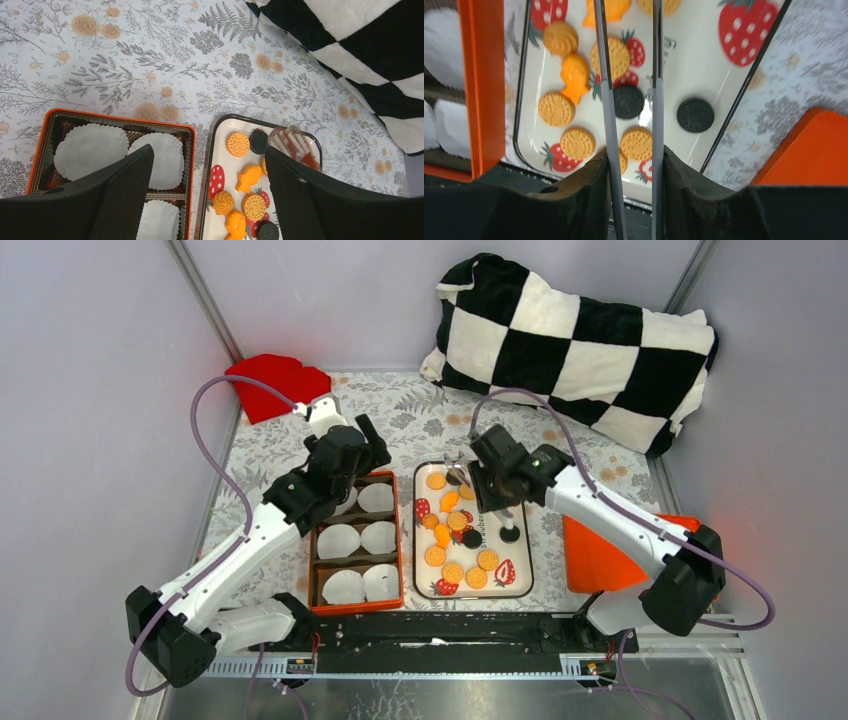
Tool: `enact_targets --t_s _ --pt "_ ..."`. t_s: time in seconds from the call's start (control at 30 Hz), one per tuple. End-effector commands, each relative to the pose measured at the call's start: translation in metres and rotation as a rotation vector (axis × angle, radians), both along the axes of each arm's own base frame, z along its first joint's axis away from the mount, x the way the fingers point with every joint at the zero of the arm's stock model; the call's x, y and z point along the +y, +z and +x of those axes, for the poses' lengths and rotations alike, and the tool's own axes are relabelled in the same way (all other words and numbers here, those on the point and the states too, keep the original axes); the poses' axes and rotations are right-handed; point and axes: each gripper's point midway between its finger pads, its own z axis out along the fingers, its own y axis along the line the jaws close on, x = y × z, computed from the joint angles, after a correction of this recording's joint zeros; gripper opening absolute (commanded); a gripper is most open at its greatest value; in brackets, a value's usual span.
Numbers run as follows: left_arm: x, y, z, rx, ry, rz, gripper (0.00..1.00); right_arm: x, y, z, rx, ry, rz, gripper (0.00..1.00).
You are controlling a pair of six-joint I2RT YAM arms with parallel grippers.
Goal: Pack the cookies
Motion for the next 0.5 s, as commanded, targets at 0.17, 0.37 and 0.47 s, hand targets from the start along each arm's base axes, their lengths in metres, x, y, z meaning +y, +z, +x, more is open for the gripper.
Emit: enact_targets --t_s 0.17,0.37,0.47 --pt "-0.008 0.001 -0.009 -0.005 -0.036 -0.016 0.86 -0.021 -0.032 -0.055 0.038 -0.067 -0.041 0.40" --pt "-0.006 -0.006 -0.015 0.020 -0.036 0.000 0.86 -0.036 -0.029 -0.057 0.015 -0.103 -0.081 0.39" --pt "-0.004 -0.011 -0.018 0.033 -0.031 0.006 0.86 -0.040 -0.023 -0.059 0.011 -0.116 -0.086 0.38"
